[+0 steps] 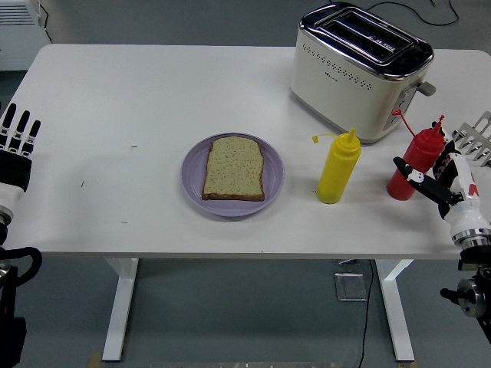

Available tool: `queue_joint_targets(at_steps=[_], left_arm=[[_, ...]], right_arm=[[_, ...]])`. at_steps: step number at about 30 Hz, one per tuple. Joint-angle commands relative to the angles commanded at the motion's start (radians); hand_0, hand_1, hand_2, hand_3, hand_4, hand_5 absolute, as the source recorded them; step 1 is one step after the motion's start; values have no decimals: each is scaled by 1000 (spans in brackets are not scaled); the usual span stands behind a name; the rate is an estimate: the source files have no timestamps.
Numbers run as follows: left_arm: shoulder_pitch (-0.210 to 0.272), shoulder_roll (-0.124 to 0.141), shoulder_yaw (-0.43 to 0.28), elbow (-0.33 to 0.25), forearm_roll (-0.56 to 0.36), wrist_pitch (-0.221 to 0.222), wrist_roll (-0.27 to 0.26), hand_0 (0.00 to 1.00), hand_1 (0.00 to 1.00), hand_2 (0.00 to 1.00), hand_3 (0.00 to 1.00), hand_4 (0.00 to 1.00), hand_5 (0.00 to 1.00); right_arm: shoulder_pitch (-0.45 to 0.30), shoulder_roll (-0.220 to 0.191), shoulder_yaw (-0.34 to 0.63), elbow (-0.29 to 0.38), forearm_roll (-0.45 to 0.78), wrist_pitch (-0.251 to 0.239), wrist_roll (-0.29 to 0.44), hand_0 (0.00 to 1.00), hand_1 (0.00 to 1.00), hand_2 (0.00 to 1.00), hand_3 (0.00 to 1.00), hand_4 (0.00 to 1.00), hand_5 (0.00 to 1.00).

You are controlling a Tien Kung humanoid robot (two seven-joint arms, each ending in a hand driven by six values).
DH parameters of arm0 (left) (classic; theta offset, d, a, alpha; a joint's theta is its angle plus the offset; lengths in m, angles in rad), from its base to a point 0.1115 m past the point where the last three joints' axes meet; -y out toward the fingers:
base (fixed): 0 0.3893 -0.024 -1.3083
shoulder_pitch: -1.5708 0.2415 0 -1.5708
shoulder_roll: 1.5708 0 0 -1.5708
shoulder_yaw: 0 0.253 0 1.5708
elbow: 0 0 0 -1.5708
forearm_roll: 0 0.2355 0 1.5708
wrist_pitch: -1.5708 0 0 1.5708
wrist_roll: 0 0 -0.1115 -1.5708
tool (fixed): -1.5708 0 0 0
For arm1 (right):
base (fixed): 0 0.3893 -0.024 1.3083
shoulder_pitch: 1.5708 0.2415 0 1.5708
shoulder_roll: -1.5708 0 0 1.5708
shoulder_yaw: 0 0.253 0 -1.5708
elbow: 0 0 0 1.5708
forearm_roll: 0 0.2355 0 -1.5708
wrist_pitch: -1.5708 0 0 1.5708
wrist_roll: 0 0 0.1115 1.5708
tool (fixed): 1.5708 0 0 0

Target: Pick up the cup,pour liquid into bread,place the cup on the desk

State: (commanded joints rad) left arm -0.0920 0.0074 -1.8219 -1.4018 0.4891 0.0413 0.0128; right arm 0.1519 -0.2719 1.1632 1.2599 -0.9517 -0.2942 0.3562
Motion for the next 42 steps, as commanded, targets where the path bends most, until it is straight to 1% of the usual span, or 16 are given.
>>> queue_joint_targets(at_steps=[4,6,7,12,13,16,18,19,24,25,28,30,31,36,37,42], left_arm=[[2,0,1,0,1,0,0,787,737,737,698,547,998],[3,-1,1,0,1,0,0,787,737,737,698,547,998],[4,-1,1,0,1,0,0,787,738,737,698,546,998],[6,-1,2,1,2,0,0,787,738,737,698,546,998],[6,-1,2,1,2,0,0,787,738,737,698,546,998],[7,-1,4,1,2,0,0,787,738,737,698,546,998],[7,-1,4,1,2,0,0,787,738,737,698,546,998],[8,-1,4,2,2,0,-1,787,738,736,698,544,998],[11,-1,4,2,2,0,-1,787,738,736,698,544,998],[11,-1,4,2,1,0,-1,787,738,736,697,546,998],[11,-1,4,2,1,1,-1,787,738,736,697,546,998],[10,-1,4,2,1,1,-1,787,738,736,697,546,998],[9,-1,3,2,1,1,-1,786,738,736,697,545,998],[7,0,0,2,0,1,-1,786,738,736,697,545,998],[7,0,-1,2,0,1,-1,787,738,736,698,546,998],[6,0,-5,2,0,1,-1,787,738,736,698,546,998]], right_arm=[[26,2,-24,-23,26,-19,5,936,879,936,998,915,210],[41,4,-41,-39,43,-46,15,936,879,936,998,915,210],[46,5,-46,-44,49,-57,19,828,784,790,937,848,282],[66,10,-71,-62,85,-94,41,828,784,790,937,848,282],[73,12,-77,-68,95,-101,46,591,545,533,663,873,176],[91,18,-99,-82,143,-147,75,591,545,533,663,873,176],[94,19,-103,-84,160,-160,83,591,545,533,663,873,176],[98,21,-109,-86,167,-170,87,367,350,368,457,872,176],[113,27,-137,-95,185,-199,91,367,350,368,457,872,176],[114,27,-140,-96,187,-202,92,130,146,238,290,879,181],[121,30,-163,-98,239,-248,132,130,146,238,290,879,181],[123,33,-171,-97,268,-266,153,130,146,238,290,879,181],[124,34,-173,-97,280,-270,161,81,93,200,254,877,187],[129,35,-176,-91,311,-277,174,81,93,200,254,877,187],[129,35,-175,-88,321,-279,177,49,41,159,223,854,198],[125,30,-159,-57,338,-284,180,49,41,159,223,854,198]])
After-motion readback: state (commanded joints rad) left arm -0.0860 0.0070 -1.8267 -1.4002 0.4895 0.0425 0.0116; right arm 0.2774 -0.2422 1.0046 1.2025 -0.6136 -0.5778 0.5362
